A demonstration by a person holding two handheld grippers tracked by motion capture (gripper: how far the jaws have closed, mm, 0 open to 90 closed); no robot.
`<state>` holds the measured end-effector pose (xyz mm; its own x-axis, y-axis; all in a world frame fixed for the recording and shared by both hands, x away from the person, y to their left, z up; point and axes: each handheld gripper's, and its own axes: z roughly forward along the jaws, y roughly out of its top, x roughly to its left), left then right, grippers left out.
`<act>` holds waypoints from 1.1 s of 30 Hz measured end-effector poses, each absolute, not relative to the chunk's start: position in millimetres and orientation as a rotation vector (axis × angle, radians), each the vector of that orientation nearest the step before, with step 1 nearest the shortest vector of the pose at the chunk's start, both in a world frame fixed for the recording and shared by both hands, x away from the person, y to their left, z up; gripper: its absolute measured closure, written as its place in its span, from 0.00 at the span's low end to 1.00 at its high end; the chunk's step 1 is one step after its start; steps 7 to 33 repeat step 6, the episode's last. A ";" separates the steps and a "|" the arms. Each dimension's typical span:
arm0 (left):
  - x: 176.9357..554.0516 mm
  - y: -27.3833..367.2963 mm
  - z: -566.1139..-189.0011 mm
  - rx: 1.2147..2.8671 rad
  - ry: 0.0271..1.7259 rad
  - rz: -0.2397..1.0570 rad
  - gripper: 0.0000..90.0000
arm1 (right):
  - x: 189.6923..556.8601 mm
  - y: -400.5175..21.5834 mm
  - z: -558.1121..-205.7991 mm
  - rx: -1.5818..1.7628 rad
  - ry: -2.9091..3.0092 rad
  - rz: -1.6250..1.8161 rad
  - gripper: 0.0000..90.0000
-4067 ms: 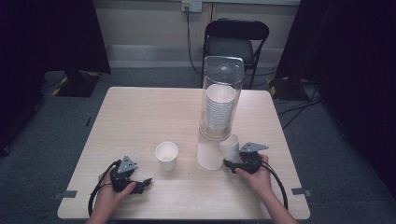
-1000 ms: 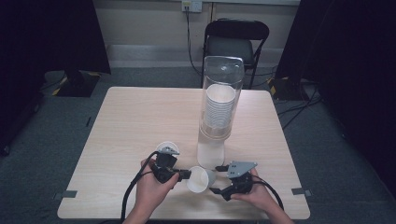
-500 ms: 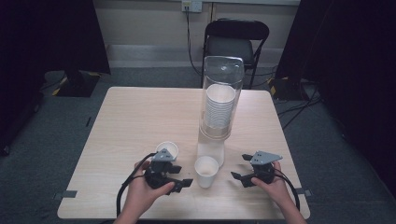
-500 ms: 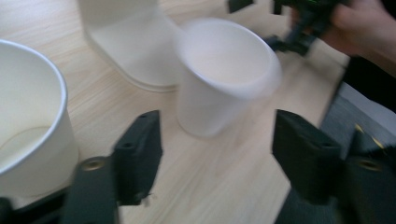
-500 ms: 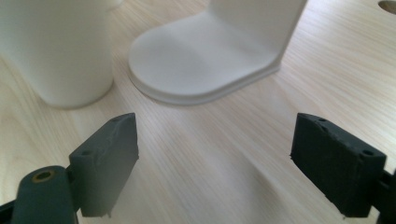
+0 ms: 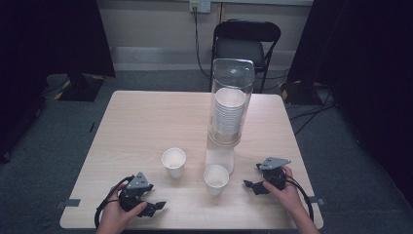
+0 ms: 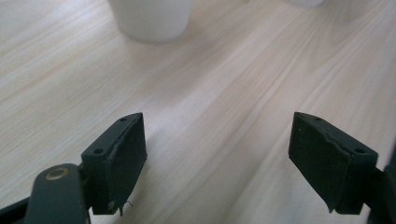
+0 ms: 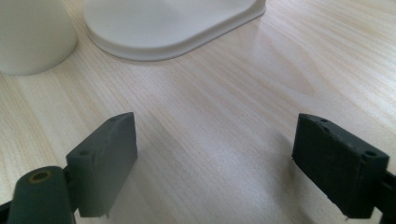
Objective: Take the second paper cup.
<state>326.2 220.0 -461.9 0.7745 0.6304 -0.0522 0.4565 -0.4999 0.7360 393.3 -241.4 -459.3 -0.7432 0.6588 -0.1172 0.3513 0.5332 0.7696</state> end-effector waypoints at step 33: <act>326.3 218.7 -465.0 2.203 0.777 0.310 0.19 | 393.5 -241.6 -459.4 0.835 2.382 1.068 0.15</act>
